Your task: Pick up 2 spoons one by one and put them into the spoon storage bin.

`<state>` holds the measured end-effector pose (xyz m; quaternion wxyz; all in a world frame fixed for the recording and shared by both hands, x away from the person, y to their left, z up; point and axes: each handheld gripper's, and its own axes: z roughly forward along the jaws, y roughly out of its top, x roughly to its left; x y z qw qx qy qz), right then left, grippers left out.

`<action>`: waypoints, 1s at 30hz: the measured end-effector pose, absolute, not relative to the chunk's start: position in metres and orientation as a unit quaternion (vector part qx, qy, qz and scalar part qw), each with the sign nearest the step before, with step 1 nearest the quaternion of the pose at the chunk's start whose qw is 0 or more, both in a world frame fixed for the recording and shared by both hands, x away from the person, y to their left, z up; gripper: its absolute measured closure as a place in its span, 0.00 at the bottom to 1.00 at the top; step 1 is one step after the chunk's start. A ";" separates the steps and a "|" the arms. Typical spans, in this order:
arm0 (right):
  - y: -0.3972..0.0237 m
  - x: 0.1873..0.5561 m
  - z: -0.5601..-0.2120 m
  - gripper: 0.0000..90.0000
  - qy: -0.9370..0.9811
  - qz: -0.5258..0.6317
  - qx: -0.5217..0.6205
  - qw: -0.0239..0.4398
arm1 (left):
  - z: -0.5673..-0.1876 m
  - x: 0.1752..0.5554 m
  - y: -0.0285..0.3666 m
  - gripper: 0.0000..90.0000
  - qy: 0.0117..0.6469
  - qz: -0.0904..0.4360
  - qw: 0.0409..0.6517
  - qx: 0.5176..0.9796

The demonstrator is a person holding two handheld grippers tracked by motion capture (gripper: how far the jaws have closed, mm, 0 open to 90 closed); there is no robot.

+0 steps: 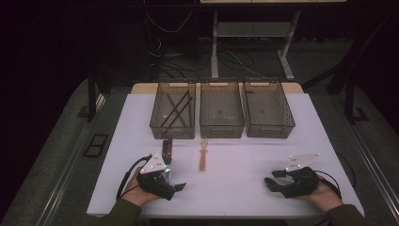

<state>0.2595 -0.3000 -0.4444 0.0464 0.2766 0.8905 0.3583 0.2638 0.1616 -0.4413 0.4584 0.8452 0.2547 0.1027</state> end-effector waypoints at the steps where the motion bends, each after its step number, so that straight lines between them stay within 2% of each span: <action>1: -0.300 0.260 -0.445 0.49 0.890 0.360 0.276 0.045 | -0.441 0.264 0.162 0.00 0.255 0.103 0.459 0.845; 8: -0.307 0.261 -0.440 0.49 0.874 0.392 0.286 0.032 | -0.441 0.264 0.162 0.00 0.253 0.103 0.457 0.847; 17: -0.302 0.261 -0.447 0.54 0.893 0.359 0.269 0.038 | -0.441 0.264 0.162 0.00 0.252 0.103 0.456 0.847; 23: -0.301 0.256 -0.446 0.68 0.901 0.349 0.251 0.050 | -0.442 0.264 0.161 0.00 0.252 0.102 0.456 0.848; 30: -0.303 0.251 -0.445 0.78 0.907 0.346 0.235 0.052 | -0.441 0.263 0.161 0.00 0.252 0.102 0.456 0.848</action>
